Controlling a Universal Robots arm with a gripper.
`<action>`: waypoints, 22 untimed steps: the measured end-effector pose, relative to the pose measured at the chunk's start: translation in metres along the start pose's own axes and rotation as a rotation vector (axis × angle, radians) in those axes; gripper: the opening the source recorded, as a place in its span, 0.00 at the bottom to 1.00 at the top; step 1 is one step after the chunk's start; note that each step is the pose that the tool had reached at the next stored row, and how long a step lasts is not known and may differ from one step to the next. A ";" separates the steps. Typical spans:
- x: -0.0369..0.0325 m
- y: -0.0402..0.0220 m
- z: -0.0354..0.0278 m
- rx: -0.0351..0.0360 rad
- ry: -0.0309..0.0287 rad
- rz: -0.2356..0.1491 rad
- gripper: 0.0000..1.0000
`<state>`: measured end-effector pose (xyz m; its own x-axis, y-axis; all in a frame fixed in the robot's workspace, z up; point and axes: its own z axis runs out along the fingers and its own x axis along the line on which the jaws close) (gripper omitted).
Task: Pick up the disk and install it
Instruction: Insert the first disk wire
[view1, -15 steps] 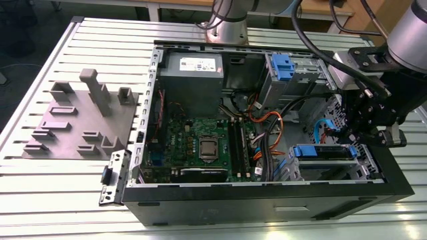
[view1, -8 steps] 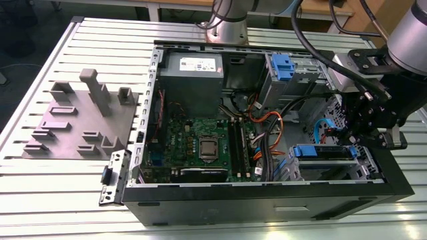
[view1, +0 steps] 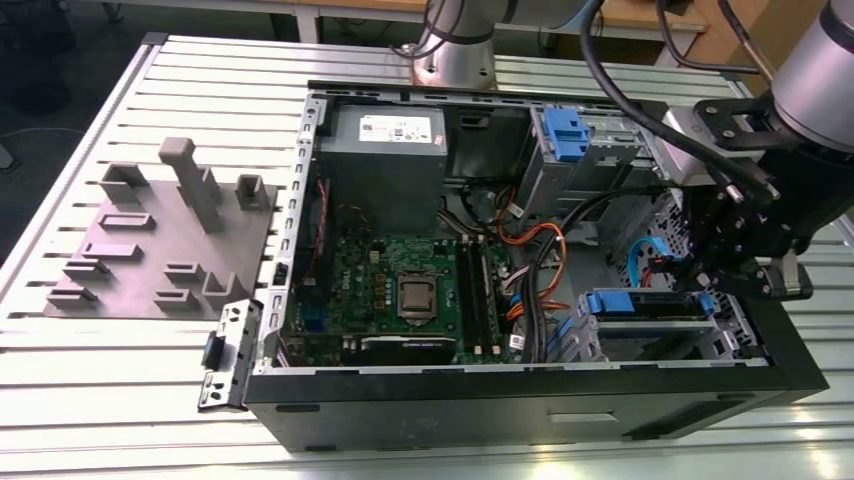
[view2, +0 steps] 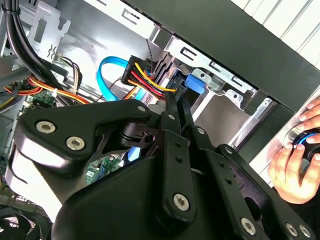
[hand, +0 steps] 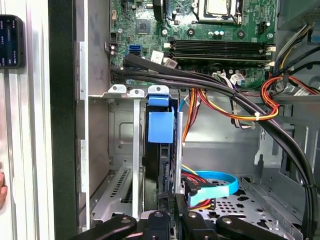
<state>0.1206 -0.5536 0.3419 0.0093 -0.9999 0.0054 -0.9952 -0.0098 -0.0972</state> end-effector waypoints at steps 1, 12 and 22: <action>0.0003 0.0006 0.0003 0.0008 -0.0001 -0.001 0.16; 0.0009 0.0088 0.0039 0.0190 -0.0008 -0.009 0.16; 0.0018 0.0110 0.0070 0.0227 -0.0005 -0.009 0.16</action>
<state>0.1104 -0.5555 0.3339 0.0182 -0.9998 0.0059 -0.9926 -0.0188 -0.1198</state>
